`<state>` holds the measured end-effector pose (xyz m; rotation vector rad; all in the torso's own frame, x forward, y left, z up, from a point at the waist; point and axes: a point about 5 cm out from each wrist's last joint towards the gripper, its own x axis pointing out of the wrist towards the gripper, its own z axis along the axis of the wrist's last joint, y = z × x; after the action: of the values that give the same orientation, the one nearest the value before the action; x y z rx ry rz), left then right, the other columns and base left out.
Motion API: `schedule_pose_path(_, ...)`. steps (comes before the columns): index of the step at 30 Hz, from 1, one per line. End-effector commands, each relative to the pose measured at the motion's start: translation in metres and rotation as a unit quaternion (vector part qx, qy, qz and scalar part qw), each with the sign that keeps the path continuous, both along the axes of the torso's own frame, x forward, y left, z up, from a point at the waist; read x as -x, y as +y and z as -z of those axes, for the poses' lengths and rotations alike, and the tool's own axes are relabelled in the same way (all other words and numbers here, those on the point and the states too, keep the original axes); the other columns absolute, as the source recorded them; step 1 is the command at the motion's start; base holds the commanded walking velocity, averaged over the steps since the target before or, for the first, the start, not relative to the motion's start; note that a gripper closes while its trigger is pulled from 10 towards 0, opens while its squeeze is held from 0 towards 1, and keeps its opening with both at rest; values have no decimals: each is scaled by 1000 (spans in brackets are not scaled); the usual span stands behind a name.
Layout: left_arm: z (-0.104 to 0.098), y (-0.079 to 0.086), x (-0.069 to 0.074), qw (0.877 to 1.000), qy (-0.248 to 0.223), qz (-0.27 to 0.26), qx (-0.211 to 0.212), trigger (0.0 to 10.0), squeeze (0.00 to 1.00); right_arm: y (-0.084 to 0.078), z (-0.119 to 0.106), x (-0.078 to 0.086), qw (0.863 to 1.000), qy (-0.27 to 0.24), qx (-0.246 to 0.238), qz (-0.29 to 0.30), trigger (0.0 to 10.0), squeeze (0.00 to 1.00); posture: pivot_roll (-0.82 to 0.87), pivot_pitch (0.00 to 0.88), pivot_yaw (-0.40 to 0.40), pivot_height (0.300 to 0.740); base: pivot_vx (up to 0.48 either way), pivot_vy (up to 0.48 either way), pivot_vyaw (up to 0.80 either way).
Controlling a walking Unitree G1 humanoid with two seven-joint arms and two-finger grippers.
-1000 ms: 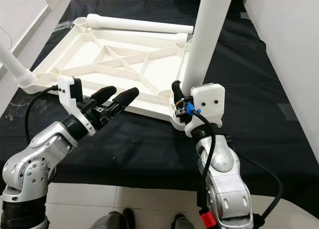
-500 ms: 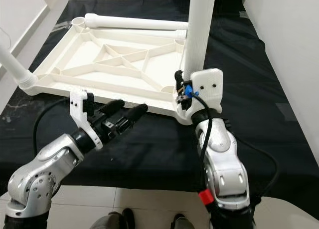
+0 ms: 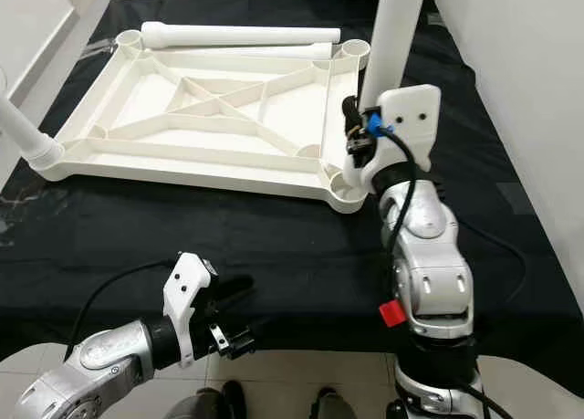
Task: Building children table
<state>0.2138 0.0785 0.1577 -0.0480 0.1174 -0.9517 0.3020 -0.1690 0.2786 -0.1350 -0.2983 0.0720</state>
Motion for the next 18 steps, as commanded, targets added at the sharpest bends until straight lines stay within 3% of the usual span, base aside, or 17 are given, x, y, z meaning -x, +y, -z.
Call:
schedule_pose_path(1,5,2,1,1000,7,-7,-5,10000,0,3,1,2,1000,-5,-3,-6,0,0,6,231,49,740,0,0,0)
schedule_pose_path(7,5,2,0,1000,-5,-4,-10,10000,0,3,3,0,1000,-3,-4,-13,0,0,5,229,51,740,0,0,0)
schedule_pose_path(12,0,4,-8,1000,-18,-20,1,10000,0,6,12,-2,999,17,0,-38,0,0,5,234,58,740,0,0,0)
schedule_pose_path(18,6,5,-4,1000,-16,-17,-10,10000,0,8,19,-9,997,23,11,-71,0,0,4,239,65,740,0,0,0)
